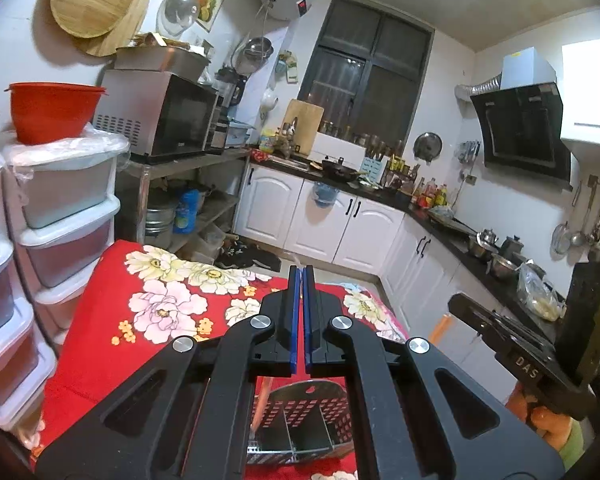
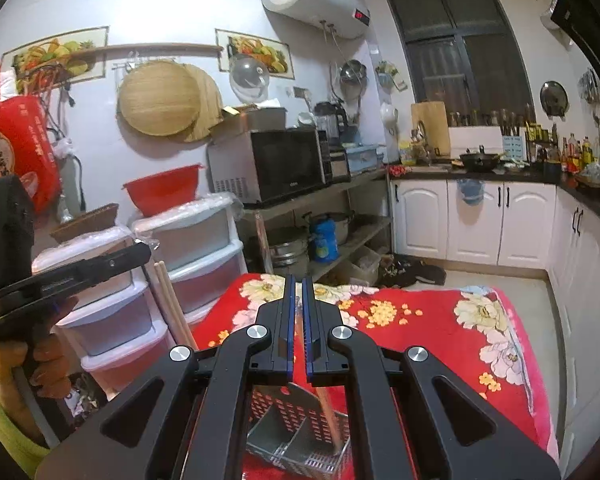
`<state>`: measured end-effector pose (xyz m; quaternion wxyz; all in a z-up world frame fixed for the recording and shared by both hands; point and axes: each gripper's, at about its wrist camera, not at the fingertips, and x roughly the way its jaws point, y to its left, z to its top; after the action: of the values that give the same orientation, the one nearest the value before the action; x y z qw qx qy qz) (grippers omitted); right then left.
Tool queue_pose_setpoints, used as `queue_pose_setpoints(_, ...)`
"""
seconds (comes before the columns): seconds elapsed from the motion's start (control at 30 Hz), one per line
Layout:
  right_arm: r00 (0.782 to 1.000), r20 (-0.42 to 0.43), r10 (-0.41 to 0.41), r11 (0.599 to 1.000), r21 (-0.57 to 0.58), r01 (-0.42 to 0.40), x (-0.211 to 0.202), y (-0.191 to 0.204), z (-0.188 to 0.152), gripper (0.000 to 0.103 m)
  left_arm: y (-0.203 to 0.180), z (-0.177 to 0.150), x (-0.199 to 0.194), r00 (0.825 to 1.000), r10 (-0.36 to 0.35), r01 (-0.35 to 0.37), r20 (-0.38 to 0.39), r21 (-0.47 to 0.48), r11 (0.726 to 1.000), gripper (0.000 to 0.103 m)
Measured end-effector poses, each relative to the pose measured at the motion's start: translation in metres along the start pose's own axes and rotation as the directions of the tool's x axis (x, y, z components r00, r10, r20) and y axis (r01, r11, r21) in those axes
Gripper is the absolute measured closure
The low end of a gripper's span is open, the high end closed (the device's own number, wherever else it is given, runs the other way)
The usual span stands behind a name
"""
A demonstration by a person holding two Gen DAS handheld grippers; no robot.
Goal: Organize utensils
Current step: 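Lift the left gripper's chopsticks toward the grey caddy while the right gripper carries its pair there, then lower the left gripper's chopsticks into the caddy and open it while the right gripper releases its pair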
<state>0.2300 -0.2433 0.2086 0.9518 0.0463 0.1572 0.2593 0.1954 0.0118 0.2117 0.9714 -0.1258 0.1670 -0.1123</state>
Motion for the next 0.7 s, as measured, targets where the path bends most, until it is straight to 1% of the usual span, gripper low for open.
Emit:
queue_pose_setpoints(0.27,0.998,-0.063,-0.001,1.000,0.031,0.003,0.026,-0.009,-0.027,0.099,0.008,-0.036,0.033,0.998,-0.007,0.008,-0.069,0.013,1.000,0.103)
queue_pose_setpoints(0.37,0.997,-0.080,-0.004,0.999,0.039,0.008,0.029,-0.012,-0.038,0.099,0.012,-0.045,0.036,0.997,0.005,-0.003,-0.078,0.022,1.000,0.103)
queue_pose_setpoints(0.6,0.993,-0.107,-0.048,0.997,0.050,0.054,0.030,-0.016,-0.061,0.098,0.026,-0.062,0.037,0.994,0.026,-0.026,-0.107,0.009,1.000,0.103)
queue_pose_setpoints(0.7,0.992,-0.107,-0.060,0.997,0.051,0.066,0.027,-0.016,-0.067,0.095,0.032,-0.068,0.035,0.993,0.039,-0.038,-0.113,0.009,0.999,0.103)
